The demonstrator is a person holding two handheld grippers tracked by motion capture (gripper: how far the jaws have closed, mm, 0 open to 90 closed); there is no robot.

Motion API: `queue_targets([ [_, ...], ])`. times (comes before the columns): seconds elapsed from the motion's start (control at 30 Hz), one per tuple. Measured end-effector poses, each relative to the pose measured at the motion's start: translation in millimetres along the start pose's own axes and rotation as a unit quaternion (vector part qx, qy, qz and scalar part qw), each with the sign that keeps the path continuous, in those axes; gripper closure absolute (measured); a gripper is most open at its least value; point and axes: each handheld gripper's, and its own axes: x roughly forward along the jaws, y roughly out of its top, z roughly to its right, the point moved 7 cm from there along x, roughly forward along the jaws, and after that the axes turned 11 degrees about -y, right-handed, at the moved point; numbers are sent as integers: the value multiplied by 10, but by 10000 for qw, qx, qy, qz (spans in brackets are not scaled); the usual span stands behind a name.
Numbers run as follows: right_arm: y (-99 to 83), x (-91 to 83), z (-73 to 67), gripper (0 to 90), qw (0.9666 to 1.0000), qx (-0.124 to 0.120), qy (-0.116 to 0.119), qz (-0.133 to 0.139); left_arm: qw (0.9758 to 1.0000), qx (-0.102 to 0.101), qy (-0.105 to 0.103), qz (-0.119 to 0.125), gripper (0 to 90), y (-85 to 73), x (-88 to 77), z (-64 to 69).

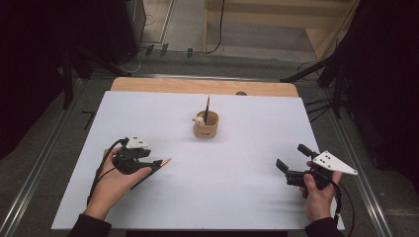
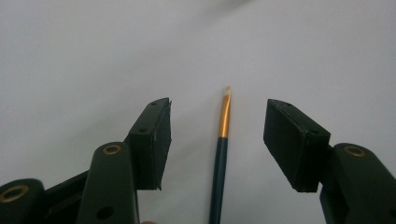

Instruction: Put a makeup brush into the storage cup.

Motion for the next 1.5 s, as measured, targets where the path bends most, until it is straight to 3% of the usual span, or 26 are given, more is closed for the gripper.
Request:
queue_targets([
  [0.2,-5,6,-7,0,10000,-22,1,-15,9994,-45,66,-325,457,9,49,-20],
  [0.4,-8,8,-2,0,10000,-23,-2,-17,9972,-95,65,-738,484,-50,98,-34],
  [0.47,-9,8,1,0,10000,-20,-5,-20,9970,-141,48,-762,491,-54,103,-37],
  [0.57,-11,8,4,0,10000,-10,-11,-27,9955,-110,107,-936,534,-67,101,-49],
  [0.8,-23,18,-2,0,10000,-5,7,-54,9914,43,-21,-1311,644,-91,136,-18],
  [0.9,-28,21,-3,0,10000,-14,11,-64,9889,129,47,-1476,665,-103,174,-5],
  [1.23,-23,18,6,0,10000,60,19,-57,9863,159,115,-1639,695,-83,251,1],
  [1.5,-25,18,10,0,9999,85,24,-54,9840,176,46,-1771,739,-88,280,-10],
])
